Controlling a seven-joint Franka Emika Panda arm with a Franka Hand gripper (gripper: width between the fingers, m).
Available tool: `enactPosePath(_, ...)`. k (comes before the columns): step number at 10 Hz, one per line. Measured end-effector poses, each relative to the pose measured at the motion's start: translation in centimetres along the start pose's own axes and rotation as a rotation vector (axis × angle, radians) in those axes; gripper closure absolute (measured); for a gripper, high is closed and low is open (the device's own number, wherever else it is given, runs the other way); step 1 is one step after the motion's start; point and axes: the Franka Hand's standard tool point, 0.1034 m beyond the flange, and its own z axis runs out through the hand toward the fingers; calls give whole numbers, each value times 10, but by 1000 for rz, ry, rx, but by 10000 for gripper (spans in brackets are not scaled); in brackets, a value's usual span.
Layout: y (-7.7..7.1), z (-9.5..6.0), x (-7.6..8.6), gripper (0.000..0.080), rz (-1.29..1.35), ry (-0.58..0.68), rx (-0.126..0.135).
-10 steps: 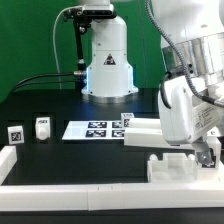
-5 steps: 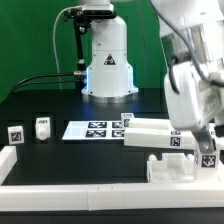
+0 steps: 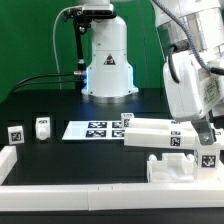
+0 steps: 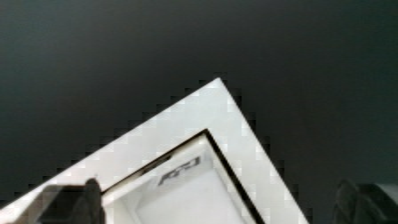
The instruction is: Assemble chair
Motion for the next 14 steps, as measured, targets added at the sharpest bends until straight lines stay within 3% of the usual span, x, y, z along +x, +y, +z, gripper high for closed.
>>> enactPosePath(2, -1, -1, 6, 151, -68, -2, 7)
enactPosePath(5, 2, -25, 50, 151, -364, -6, 2)
enactPosePath(6, 6, -24, 53, 151, -410, 5, -3)
enactPosePath(7, 8, -20, 47, 151, -455, 18, 10)
enactPosePath(11, 4, -21, 54, 151, -729, 25, 8)
enactPosePath(12, 3, -22, 70, 151, -884, 30, -3)
enactPosePath(14, 8, -32, 114, 151, -1077, 15, -56)
